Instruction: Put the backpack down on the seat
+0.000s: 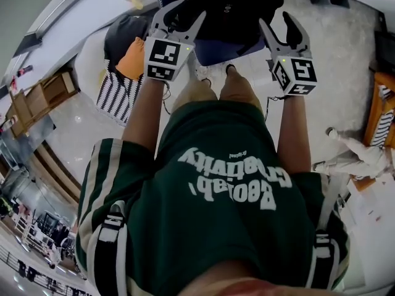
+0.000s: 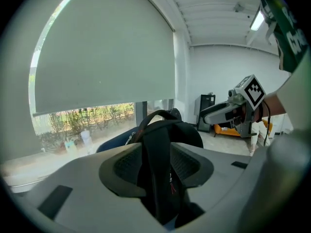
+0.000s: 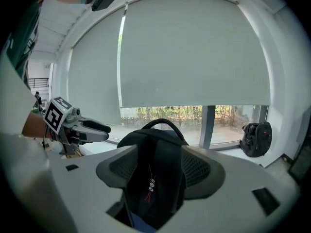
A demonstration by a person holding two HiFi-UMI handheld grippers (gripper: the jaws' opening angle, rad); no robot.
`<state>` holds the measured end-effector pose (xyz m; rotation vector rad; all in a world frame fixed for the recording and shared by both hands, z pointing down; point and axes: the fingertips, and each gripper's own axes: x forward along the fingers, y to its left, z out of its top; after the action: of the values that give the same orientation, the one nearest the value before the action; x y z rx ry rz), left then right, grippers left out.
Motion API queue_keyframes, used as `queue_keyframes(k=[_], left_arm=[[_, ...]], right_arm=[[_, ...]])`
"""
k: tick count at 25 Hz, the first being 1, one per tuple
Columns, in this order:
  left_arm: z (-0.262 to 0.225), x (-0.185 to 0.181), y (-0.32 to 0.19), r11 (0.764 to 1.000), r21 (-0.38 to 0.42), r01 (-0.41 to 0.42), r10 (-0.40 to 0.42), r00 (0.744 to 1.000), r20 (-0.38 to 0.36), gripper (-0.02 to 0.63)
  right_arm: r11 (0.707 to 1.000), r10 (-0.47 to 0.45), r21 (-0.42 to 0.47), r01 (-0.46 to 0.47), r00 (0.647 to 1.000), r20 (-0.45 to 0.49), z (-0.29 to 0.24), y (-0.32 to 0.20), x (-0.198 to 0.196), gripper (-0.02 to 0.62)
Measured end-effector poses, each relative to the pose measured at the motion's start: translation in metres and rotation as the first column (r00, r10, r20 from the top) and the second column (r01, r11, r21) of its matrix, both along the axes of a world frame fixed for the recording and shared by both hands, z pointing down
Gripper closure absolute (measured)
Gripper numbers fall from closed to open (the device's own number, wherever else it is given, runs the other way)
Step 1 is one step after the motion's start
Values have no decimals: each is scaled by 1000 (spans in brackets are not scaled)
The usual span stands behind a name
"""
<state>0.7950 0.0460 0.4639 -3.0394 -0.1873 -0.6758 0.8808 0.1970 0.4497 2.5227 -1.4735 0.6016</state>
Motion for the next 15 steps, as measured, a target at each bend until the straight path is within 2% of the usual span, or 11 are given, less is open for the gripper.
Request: queue_keyframes(k=[3, 7, 12, 15], left_arm=[[20, 14, 0, 999, -32, -12, 14, 999, 52, 389], [52, 34, 2, 993, -105, -58, 69, 992, 108, 311], [95, 51, 2, 988, -131, -86, 112, 971, 212, 307], [114, 65, 10, 979, -165, -123, 162, 953, 256, 307]], right_arm=[[1000, 15, -13, -14, 998, 58, 24, 1, 20, 331], [998, -5, -56, 16, 983, 185, 70, -6, 43, 307], [997, -11, -71, 37, 944, 331, 125, -13, 56, 304], [998, -42, -33, 60, 918, 394, 140, -23, 61, 304]])
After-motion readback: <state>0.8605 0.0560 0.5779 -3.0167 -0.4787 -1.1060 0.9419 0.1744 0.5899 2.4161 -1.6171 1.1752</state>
